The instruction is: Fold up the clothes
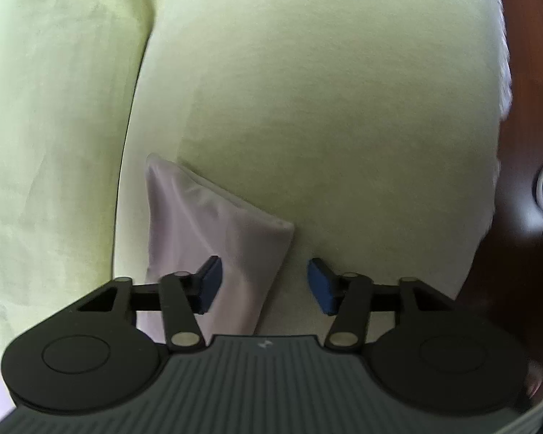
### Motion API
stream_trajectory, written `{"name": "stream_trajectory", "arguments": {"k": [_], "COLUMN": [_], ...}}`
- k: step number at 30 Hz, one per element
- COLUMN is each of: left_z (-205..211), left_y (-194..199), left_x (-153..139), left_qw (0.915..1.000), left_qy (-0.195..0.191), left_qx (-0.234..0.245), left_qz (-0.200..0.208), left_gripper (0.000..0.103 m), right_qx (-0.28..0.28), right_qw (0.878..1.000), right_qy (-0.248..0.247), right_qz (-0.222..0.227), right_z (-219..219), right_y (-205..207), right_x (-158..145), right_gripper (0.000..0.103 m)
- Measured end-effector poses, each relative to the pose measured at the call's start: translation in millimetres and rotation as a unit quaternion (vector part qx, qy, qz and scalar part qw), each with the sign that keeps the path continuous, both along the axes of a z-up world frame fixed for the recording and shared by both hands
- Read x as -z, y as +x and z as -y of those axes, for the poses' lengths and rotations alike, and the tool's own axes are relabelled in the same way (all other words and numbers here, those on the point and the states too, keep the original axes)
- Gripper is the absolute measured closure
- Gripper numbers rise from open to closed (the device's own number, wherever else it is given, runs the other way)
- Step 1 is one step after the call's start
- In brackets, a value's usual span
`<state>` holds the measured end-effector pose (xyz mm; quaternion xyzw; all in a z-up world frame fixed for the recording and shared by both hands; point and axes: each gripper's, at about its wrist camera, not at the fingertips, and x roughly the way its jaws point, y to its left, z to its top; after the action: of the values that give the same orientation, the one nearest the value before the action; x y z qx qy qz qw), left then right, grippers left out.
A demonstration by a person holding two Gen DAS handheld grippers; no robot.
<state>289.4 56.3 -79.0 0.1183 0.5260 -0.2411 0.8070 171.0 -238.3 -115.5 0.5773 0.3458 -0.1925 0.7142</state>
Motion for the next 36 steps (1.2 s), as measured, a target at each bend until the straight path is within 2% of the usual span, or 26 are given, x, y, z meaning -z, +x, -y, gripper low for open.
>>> {"name": "stream_trajectory", "arguments": {"k": [7, 13, 17, 18, 19, 21, 23, 24, 26, 27, 29, 31, 32, 35, 36], "left_z": [11, 26, 24, 21, 18, 11, 11, 13, 21, 27, 34, 36, 33, 25, 24], "left_y": [-23, -45, -53, -54, -55, -53, -46, -41, -30, -25, -14, -1, 3, 20, 28], "left_x": [11, 17, 15, 10, 5, -11, -20, -22, -20, -18, -9, 1, -2, -25, -35], "left_qw": [0.9984, 0.9986, 0.9987, 0.9986, 0.9984, 0.9977, 0.9967, 0.9964, 0.9967, 0.9970, 0.9983, 0.9989, 0.9993, 0.9999, 0.9995], "left_qy": [0.040, 0.046, 0.050, 0.053, 0.055, 0.063, 0.070, 0.070, 0.063, 0.055, 0.040, 0.044, 0.036, -0.001, -0.008], "left_qx": [0.038, 0.022, 0.008, 0.004, 0.000, -0.006, -0.005, -0.002, 0.010, 0.018, 0.025, 0.015, 0.009, 0.016, 0.030], "left_qz": [0.015, 0.017, 0.010, 0.009, 0.011, 0.026, 0.041, 0.048, 0.050, 0.051, 0.035, -0.001, -0.008, -0.002, 0.006], "left_gripper": [0.064, 0.061, 0.061, 0.061, 0.061, 0.061, 0.061, 0.060, 0.060, 0.060, 0.057, 0.057, 0.058, 0.058, 0.058], "right_qx": [-0.085, -0.158, -0.190, -0.205, -0.221, -0.261, -0.300, -0.344, -0.384, -0.409, -0.437, -0.440, -0.438, -0.459, -0.487], "right_qw": [0.993, 0.978, 0.974, 0.968, 0.961, 0.939, 0.918, 0.898, 0.883, 0.872, 0.846, 0.839, 0.839, 0.820, 0.797], "right_qy": [-0.075, -0.136, -0.127, -0.146, -0.166, -0.224, -0.259, -0.272, -0.269, -0.269, -0.304, -0.319, -0.321, -0.342, -0.353], "right_qz": [0.014, 0.028, -0.008, -0.012, -0.015, -0.009, 0.009, 0.036, 0.035, 0.022, -0.010, -0.024, -0.020, 0.027, 0.056], "right_z": [3, 5, 15, 16, 16, 14, 9, 1, -6, -15, -27, -30, -29, -29, -32], "right_y": [21, 42, 41, 41, 42, 45, 55, 65, 74, 82, 93, 100, 99, 101, 109], "right_x": [-14, -26, -19, -26, -34, -57, -65, -72, -68, -61, -51, -53, -58, -93, -104], "right_gripper": [0.093, 0.093, 0.080, 0.076, 0.076, 0.076, 0.078, 0.091, 0.100, 0.100, 0.100, 0.100, 0.099, 0.093, 0.090]}}
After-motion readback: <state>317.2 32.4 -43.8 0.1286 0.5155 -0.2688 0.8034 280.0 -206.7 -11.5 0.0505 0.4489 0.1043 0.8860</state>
